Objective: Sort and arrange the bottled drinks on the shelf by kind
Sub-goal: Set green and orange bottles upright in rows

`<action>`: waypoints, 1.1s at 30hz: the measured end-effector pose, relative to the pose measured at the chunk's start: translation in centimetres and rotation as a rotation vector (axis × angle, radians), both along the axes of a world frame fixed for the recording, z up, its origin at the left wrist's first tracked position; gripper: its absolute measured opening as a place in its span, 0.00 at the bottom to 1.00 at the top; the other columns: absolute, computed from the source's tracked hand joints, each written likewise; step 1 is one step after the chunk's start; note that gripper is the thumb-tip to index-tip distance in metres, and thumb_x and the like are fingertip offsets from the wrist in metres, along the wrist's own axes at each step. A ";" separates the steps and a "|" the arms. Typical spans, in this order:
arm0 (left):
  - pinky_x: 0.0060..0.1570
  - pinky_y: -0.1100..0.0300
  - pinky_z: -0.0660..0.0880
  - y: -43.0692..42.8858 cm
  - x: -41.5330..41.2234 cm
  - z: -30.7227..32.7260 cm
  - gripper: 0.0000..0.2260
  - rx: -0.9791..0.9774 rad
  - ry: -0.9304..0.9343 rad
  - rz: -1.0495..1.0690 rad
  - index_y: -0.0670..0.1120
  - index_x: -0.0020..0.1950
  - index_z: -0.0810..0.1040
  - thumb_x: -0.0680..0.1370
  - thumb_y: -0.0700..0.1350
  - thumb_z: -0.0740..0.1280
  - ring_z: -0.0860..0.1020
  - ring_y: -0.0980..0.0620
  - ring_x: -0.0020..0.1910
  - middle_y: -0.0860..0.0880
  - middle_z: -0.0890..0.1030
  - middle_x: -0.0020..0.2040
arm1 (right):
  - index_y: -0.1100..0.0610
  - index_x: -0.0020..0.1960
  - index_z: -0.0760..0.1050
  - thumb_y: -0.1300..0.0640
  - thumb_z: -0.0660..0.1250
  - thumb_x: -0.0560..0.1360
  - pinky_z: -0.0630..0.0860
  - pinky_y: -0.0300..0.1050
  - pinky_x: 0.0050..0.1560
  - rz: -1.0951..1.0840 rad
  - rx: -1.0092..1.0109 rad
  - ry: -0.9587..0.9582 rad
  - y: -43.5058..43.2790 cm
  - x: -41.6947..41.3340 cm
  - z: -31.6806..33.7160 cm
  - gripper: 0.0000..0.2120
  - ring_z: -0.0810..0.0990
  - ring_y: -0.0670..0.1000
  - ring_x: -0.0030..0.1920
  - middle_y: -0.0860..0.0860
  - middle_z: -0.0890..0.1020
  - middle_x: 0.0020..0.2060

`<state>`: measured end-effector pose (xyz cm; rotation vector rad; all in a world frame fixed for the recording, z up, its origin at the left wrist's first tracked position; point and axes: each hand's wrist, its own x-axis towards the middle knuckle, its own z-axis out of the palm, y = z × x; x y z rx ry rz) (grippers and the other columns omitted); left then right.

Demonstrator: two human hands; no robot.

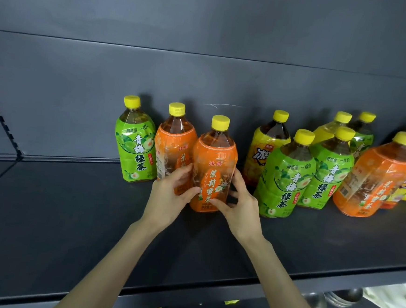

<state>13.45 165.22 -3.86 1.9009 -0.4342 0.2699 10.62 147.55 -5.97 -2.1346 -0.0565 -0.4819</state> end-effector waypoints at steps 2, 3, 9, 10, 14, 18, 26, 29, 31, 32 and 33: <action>0.52 0.51 0.80 0.3 -0.2 0.5 0.23 0.038 0.008 0.003 0.47 0.69 0.73 0.74 0.44 0.72 0.79 0.57 0.55 0.53 0.79 0.56 | 0.51 0.75 0.61 0.59 0.72 0.74 0.80 0.47 0.55 -0.059 -0.059 -0.008 -0.2 -0.6 0.6 0.34 0.80 0.47 0.55 0.49 0.78 0.63; 0.50 0.54 0.80 0.5 -0.4 0.7 0.21 0.066 -0.022 0.021 0.47 0.67 0.74 0.74 0.45 0.71 0.79 0.61 0.51 0.54 0.80 0.53 | 0.53 0.73 0.66 0.59 0.71 0.75 0.81 0.46 0.52 -0.095 -0.072 -0.028 -0.3 -1.0 0.8 0.28 0.81 0.45 0.51 0.50 0.79 0.61; 0.43 0.75 0.74 -1.2 -2.5 2.2 0.07 0.060 -0.161 0.052 0.47 0.52 0.82 0.75 0.46 0.70 0.78 0.67 0.46 0.60 0.80 0.43 | 0.58 0.55 0.81 0.60 0.69 0.76 0.73 0.26 0.42 -0.211 -0.087 -0.137 -2.5 -3.2 3.0 0.08 0.79 0.43 0.42 0.51 0.83 0.47; 0.43 0.75 0.74 -1.8 -2.7 2.7 0.06 0.058 -0.168 0.032 0.48 0.51 0.82 0.75 0.46 0.70 0.78 0.66 0.47 0.60 0.80 0.44 | 0.58 0.54 0.81 0.60 0.69 0.76 0.72 0.25 0.42 -0.221 -0.078 -0.158 -3.1 -3.5 3.6 0.08 0.80 0.43 0.42 0.50 0.83 0.46; 0.44 0.77 0.71 -5.0 -3.4 4.5 0.03 0.039 -0.230 0.009 0.50 0.48 0.81 0.75 0.43 0.70 0.78 0.67 0.48 0.61 0.80 0.44 | 0.58 0.50 0.82 0.60 0.69 0.76 0.72 0.27 0.41 -0.251 -0.047 -0.227 -6.3 -4.2 5.3 0.05 0.80 0.45 0.41 0.49 0.83 0.42; 0.42 0.75 0.72 -9.5 -3.8 5.0 0.04 0.004 -0.251 0.008 0.49 0.50 0.81 0.75 0.44 0.70 0.79 0.63 0.47 0.57 0.82 0.44 | 0.56 0.48 0.82 0.61 0.69 0.75 0.73 0.28 0.41 -0.248 -0.014 -0.271 -10.4 -4.7 6.1 0.03 0.80 0.43 0.41 0.48 0.82 0.40; 0.59 0.61 0.69 -19.8 -2.2 5.4 0.20 -0.023 -0.232 0.194 0.47 0.64 0.72 0.74 0.51 0.71 0.72 0.56 0.60 0.53 0.74 0.58 | 0.58 0.54 0.80 0.60 0.69 0.76 0.77 0.47 0.53 -0.177 -0.053 -0.262 -19.9 -4.2 7.8 0.07 0.79 0.51 0.51 0.50 0.80 0.49; 0.63 0.49 0.69 -22.2 -0.9 5.8 0.28 0.001 -0.187 0.256 0.44 0.67 0.69 0.72 0.55 0.72 0.71 0.48 0.63 0.47 0.73 0.61 | 0.56 0.64 0.74 0.56 0.69 0.76 0.69 0.49 0.61 -0.189 -0.112 -0.217 -22.0 -2.9 8.1 0.17 0.71 0.54 0.60 0.52 0.76 0.60; 0.63 0.45 0.69 -23.1 -0.3 6.0 0.32 0.003 -0.145 0.276 0.45 0.68 0.67 0.71 0.58 0.73 0.71 0.47 0.64 0.47 0.73 0.63 | 0.55 0.69 0.69 0.54 0.69 0.76 0.64 0.46 0.64 -0.178 -0.116 -0.191 -22.8 -2.0 8.1 0.23 0.67 0.55 0.64 0.53 0.72 0.65; 0.62 0.45 0.70 -23.3 -0.1 6.1 0.32 0.000 -0.129 0.277 0.46 0.68 0.67 0.70 0.59 0.73 0.72 0.47 0.64 0.48 0.74 0.63 | 0.55 0.71 0.67 0.53 0.70 0.75 0.62 0.46 0.65 -0.162 -0.107 -0.175 -23.1 -1.5 8.1 0.26 0.65 0.55 0.66 0.53 0.70 0.68; 0.61 0.46 0.72 -23.5 0.1 6.0 0.31 0.001 -0.120 0.276 0.48 0.67 0.67 0.70 0.60 0.72 0.74 0.48 0.62 0.49 0.76 0.61 | 0.54 0.73 0.64 0.51 0.70 0.75 0.62 0.47 0.67 -0.148 -0.093 -0.158 -23.3 -0.9 8.1 0.29 0.64 0.55 0.68 0.52 0.68 0.69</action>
